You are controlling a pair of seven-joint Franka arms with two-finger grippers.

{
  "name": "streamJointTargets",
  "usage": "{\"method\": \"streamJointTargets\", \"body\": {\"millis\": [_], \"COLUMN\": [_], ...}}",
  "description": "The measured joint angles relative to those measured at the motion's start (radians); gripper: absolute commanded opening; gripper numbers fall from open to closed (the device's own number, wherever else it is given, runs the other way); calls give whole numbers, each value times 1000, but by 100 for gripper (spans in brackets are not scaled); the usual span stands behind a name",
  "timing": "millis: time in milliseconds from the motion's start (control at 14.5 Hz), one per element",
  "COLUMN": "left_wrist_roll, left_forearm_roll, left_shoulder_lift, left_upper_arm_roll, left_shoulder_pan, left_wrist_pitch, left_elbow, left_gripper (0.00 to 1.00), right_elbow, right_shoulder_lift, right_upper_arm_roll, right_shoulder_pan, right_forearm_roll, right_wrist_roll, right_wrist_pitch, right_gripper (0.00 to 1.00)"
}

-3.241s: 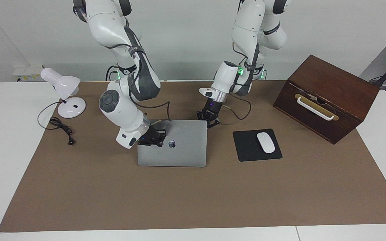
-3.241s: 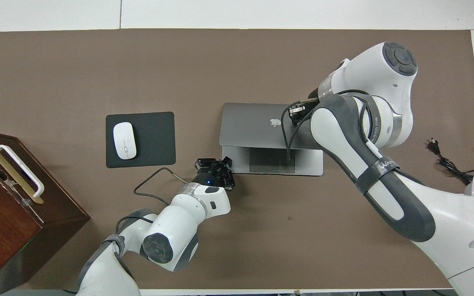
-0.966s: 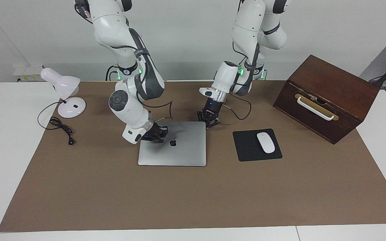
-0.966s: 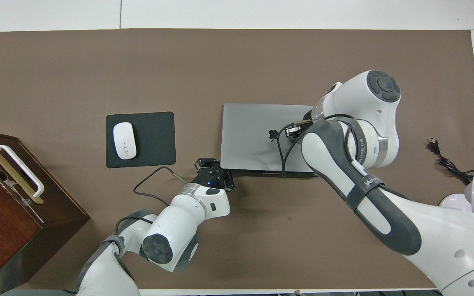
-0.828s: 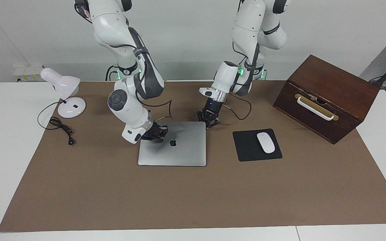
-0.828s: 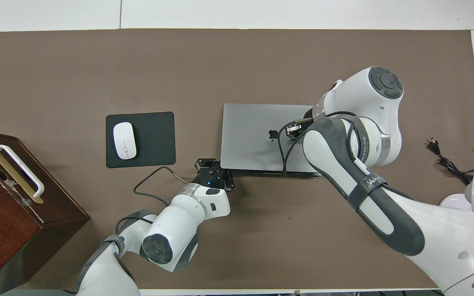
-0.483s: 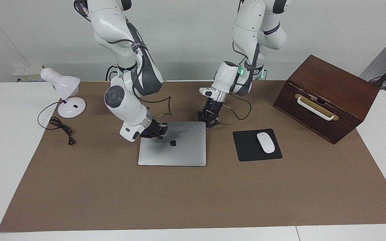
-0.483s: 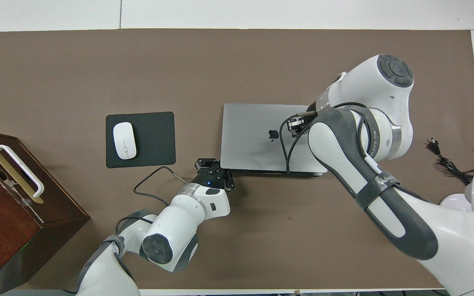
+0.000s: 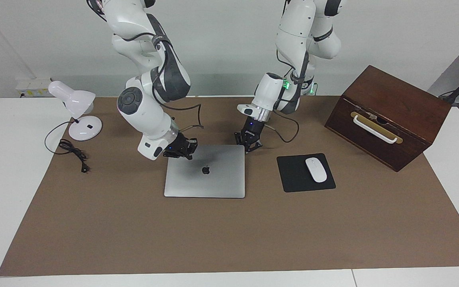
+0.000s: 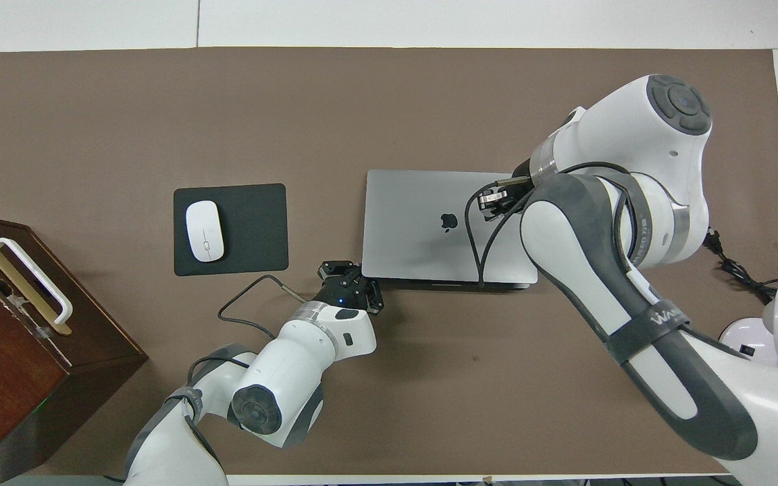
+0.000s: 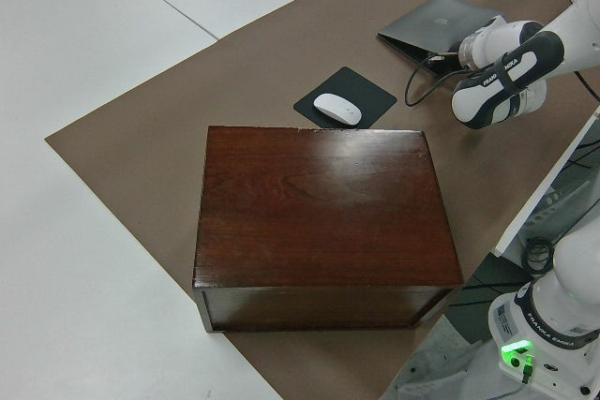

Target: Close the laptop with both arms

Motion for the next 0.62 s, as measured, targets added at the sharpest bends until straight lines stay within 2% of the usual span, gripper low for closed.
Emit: {"method": "streamJointTargets", "body": {"millis": [207,345,414,552,621], "left_wrist_roll": [-5,-9,-11,-14,-14], "left_forearm_roll": [0,0,0,0,0], "left_shoulder_lift": [-29,-54,-68,-112,-144], "left_upper_arm_roll": [6,9,10,10,11], "left_shoulder_pan": [19,24,29,41,46], "left_wrist_pitch": [-12,-16,-22,-75,-130], "left_elbow": [-54,-86,-102,-131,-140], "left_gripper": [0,0,0,0,0], "right_elbow": [2,5,6,13,21], "right_shoulder_lift": [-36,-65,-79,-111,-126], "right_upper_arm_roll": [5,5,4,4,4], "right_shoulder_pan": [5,5,5,5,5], "right_forearm_roll": [-7,-10,-11,-36,-50], "right_wrist_roll": [75,88,89,91,91], "right_wrist_pitch": [-7,-32,-44,-71,-92], "right_gripper": [0,10,18,41,66]}}
